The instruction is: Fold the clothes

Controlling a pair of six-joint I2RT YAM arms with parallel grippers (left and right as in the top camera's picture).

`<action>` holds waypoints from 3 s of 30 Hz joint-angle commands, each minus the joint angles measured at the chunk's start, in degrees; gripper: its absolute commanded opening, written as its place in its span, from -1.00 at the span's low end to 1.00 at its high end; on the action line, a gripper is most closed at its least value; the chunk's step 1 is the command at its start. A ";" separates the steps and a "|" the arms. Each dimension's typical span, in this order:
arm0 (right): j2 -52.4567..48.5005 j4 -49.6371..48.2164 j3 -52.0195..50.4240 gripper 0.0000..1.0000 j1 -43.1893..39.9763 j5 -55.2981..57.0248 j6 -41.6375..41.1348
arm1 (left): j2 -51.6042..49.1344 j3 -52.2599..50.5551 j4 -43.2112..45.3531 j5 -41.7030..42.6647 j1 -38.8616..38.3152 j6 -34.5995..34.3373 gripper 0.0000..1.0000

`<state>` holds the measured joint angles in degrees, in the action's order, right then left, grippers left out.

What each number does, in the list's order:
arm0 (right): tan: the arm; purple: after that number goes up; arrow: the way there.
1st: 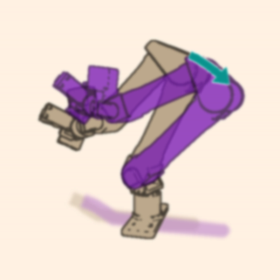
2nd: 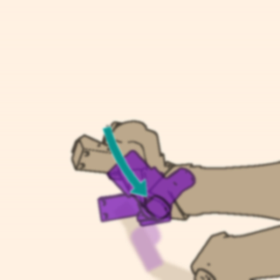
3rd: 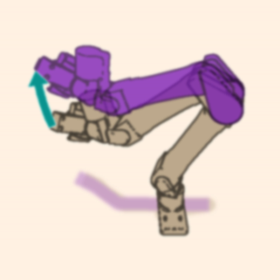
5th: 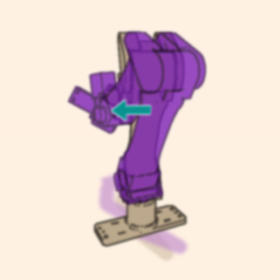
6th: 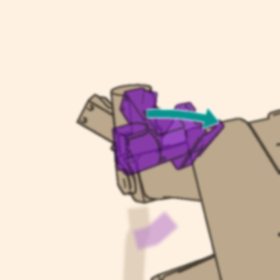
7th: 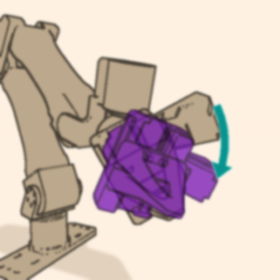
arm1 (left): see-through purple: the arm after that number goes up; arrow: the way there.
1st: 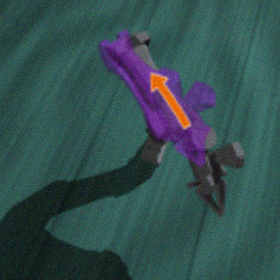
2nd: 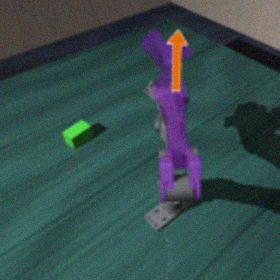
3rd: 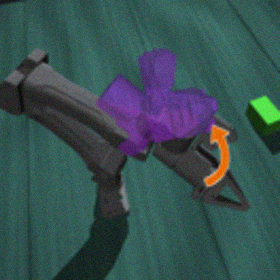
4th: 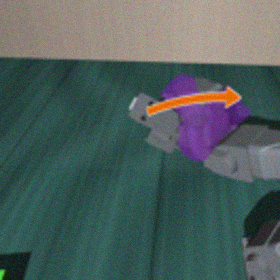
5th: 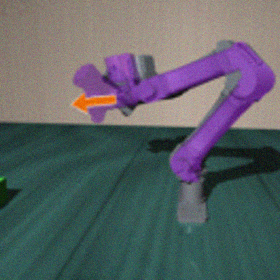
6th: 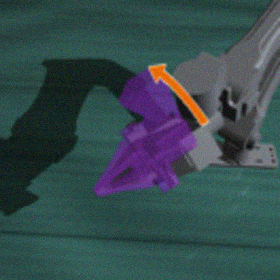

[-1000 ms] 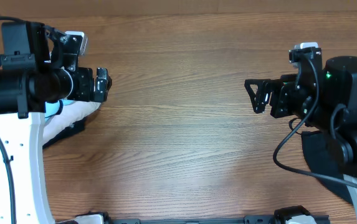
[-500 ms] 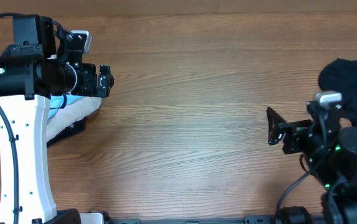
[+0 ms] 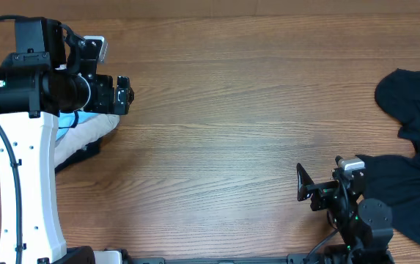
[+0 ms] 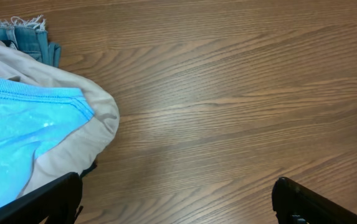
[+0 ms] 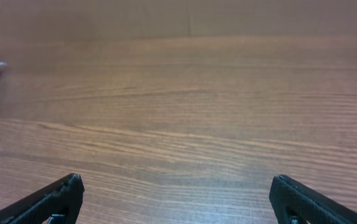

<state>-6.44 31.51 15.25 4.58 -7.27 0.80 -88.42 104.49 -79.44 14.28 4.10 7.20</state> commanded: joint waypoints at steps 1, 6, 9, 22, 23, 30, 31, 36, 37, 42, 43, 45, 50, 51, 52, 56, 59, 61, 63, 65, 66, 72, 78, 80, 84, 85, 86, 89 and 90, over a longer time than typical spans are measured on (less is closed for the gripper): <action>4.15 -5.25 -5.40 1.00 -0.04 -0.50 -0.83 | -0.13 -0.28 0.15 -0.33 -0.28 -1.01 1.00; 5.99 -11.80 -9.22 1.00 -0.04 -0.26 -2.27 | -0.13 -0.28 0.15 -0.33 -0.28 -1.01 1.00; 6.01 -13.77 -9.64 1.00 -0.04 -0.52 -2.32 | -0.13 -0.28 0.15 -0.33 -0.28 -1.01 1.00; 6.19 -26.73 -14.23 1.00 -0.04 -3.30 -2.54 | -0.13 -0.28 0.15 -0.33 -0.28 -1.01 1.00; 6.19 -26.73 -14.23 1.00 -0.04 -3.28 -2.54 | -0.13 -0.28 0.15 -0.33 -0.28 -1.01 1.00; 6.16 -26.82 -14.34 1.00 -0.04 -3.30 -2.51 | -0.13 -0.28 0.15 -0.33 -0.28 -1.01 1.00; 6.16 -26.82 -14.34 1.00 -0.04 -3.30 -2.51 | -0.13 -0.28 0.15 -0.33 -0.28 -1.01 1.00; 6.16 -26.82 -14.34 1.00 -0.04 -3.30 -2.51 | -0.13 -0.28 0.15 -0.33 -0.28 -1.01 1.00; 6.16 -26.82 -14.34 1.00 -0.04 -3.30 -2.51 | -0.13 -0.28 0.15 -0.33 -0.28 -1.01 1.00; 6.16 -26.82 -14.34 1.00 -0.04 -3.30 -2.51 | -0.13 -0.28 0.15 -0.33 -0.28 -1.01 1.00; 6.16 -26.80 -14.34 1.00 -0.04 -3.30 -2.54 | -0.13 -0.28 0.15 -0.33 -0.28 -1.01 1.00; 6.16 -26.82 -14.34 1.00 -0.04 -3.28 -2.51 | -0.09 -0.28 0.15 -0.31 -0.28 -1.01 1.00; 6.16 -26.82 -14.34 1.00 -0.04 -3.30 -2.54 | 3.17 -0.28 0.17 -17.86 -2.97 2.01 1.00; 6.16 -26.82 -14.34 1.00 -0.04 -3.30 -2.51 | 4.76 -0.28 0.17 -18.99 -4.55 2.01 1.00; 6.16 -26.80 -14.34 1.00 -0.04 -3.30 -2.51 | 6.27 -0.28 0.72 -19.56 -6.19 1.75 1.00; 6.16 -26.80 -14.34 1.00 -0.04 -3.30 -2.51 | 13.18 -0.28 5.20 -20.59 -11.65 1.79 1.00; 6.16 -26.80 -14.34 1.00 -0.04 -3.30 -2.54 | 18.01 -0.59 4.72 -20.72 -11.50 1.81 1.00; 6.16 -26.80 -14.34 1.00 -0.04 -3.30 -2.51 | 20.52 -1.46 5.70 -20.85 -11.15 1.81 1.00; 6.16 -26.80 -14.34 1.00 -0.04 -3.30 -2.54 | 24.96 -6.60 12.72 -20.85 -9.62 1.84 1.00; 6.16 -26.80 -14.34 1.00 -0.04 -3.30 -2.54 | 29.31 -14.08 21.46 -20.81 -8.07 1.84 1.00; 6.16 -26.80 -14.34 1.00 -0.04 -3.30 -2.51 | 31.45 -18.16 25.90 -20.65 -7.45 1.84 1.00; 6.16 -26.82 -14.34 1.00 -0.04 -3.30 -2.51 | 47.87 -48.54 56.33 -20.65 -6.91 3.69 1.00; 6.16 -26.82 -14.34 1.00 -0.04 -3.28 -2.54 | 67.21 -71.01 71.82 -20.70 -5.92 3.48 1.00; 6.16 -26.80 -14.34 1.00 -0.04 -3.30 -2.54 | 72.63 -75.60 73.35 -20.68 -5.31 3.45 1.00; 6.16 -26.80 -14.34 1.00 -0.04 -3.30 -2.54 | 83.84 -85.35 77.35 -20.90 -5.11 3.48 1.00; 6.16 -26.80 -14.34 1.00 -0.04 -3.30 -2.51 | 85.48 -87.12 78.20 -20.90 -5.14 3.48 1.00; 6.16 -26.82 -14.34 1.00 -0.04 -3.30 -2.51 | 86.84 -88.80 79.14 -20.87 -5.14 3.43 1.00; 6.16 -26.80 -14.34 1.00 -0.04 -3.30 -2.51 | 88.19 -92.96 82.31 -21.07 -5.27 3.26 1.00; 6.16 -26.80 -14.34 1.00 -0.04 -3.30 -2.51 | 88.24 -94.51 83.47 -21.09 -5.42 3.28 1.00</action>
<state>-0.84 5.15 1.30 4.58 -10.31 -1.45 -1.13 13.63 1.74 -6.09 -1.39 9.85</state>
